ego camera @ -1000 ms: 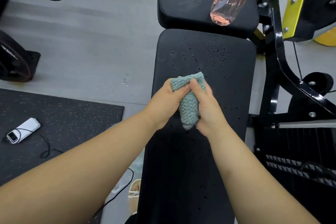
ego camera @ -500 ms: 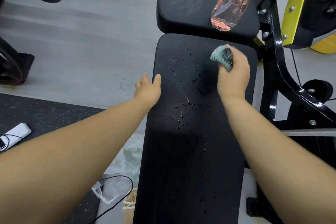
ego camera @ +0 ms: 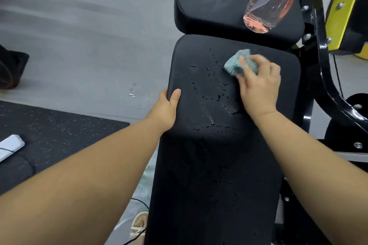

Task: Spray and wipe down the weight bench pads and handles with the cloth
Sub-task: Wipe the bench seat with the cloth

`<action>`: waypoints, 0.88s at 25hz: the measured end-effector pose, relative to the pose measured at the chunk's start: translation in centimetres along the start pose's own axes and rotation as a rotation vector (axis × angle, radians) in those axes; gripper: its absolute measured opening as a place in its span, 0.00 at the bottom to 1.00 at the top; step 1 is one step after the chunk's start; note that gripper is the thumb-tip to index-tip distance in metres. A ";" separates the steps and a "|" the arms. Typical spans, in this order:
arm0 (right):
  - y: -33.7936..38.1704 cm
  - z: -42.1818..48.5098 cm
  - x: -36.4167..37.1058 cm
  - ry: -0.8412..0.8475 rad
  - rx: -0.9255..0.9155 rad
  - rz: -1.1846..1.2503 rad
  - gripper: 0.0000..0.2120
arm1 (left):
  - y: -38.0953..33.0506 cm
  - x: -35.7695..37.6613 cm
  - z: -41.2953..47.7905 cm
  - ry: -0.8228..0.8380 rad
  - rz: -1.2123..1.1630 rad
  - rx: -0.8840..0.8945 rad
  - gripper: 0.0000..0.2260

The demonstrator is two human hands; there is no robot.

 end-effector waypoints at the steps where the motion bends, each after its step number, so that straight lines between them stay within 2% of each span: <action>1: 1.3 1.0 0.4 -0.012 0.240 -0.033 0.17 | 0.1 0.0 0.1 0.002 -0.005 0.007 0.23; 2: 3.4 1.9 1.0 -0.006 0.442 -0.042 0.18 | 0.3 0.1 0.2 0.006 -0.010 0.008 0.23; 3: 6.2 2.6 1.8 0.004 0.522 -0.013 0.18 | 0.4 0.1 0.3 0.006 -0.011 0.013 0.23; 4: 9.3 3.2 2.5 0.038 0.478 0.016 0.18 | 0.6 0.2 0.4 0.002 -0.006 0.022 0.23; 6: 13.4 3.4 2.8 0.084 0.204 0.054 0.19 | 0.8 0.2 0.6 -0.008 0.022 0.036 0.24; 8: 12.0 3.4 2.5 0.073 -0.070 0.068 0.20 | 0.8 0.2 0.6 -0.004 0.043 0.021 0.25; 9: 9.7 3.5 2.1 0.059 -0.129 0.062 0.20 | 0.8 0.3 0.6 -0.001 0.049 0.011 0.25; 10: 6.9 3.2 1.7 0.052 -0.085 0.033 0.19 | 0.8 0.2 0.6 0.003 0.052 0.002 0.25; 13: 0.3 1.8 -0.6 0.082 0.394 -0.151 0.20 | 0.9 0.2 0.5 0.016 0.051 0.000 0.26; 15: 1.5 1.8 -0.1 0.072 0.691 -0.208 0.21 | 0.9 0.2 0.6 0.013 0.046 0.004 0.26; 16: 3.4 2.5 0.4 0.087 0.722 -0.207 0.22 | 0.9 0.2 0.6 0.013 0.042 0.000 0.26; 17: 5.6 3.2 1.1 0.103 0.667 -0.175 0.22 | 0.9 0.3 0.6 0.011 0.039 -0.001 0.26; 18: 7.9 3.8 1.6 0.112 0.537 -0.117 0.22 | 0.9 0.3 0.6 0.009 0.044 0.005 0.26; 20: 10.3 4.1 2.0 0.127 0.164 0.001 0.21 | 0.8 0.3 0.5 0.005 0.061 0.006 0.26; 22: 8.2 3.5 2.0 0.094 -0.135 0.032 0.19 | 0.6 0.3 0.5 -0.004 0.083 -0.029 0.27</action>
Point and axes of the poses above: each hand's wrist, its own z-axis towards the middle knuckle, its own x-axis out of the palm, y = z × x, the point moved 1 cm from there along z, towards the middle knuckle, and after that the axes turned 10 degrees about -y, right-handed, at the moved point
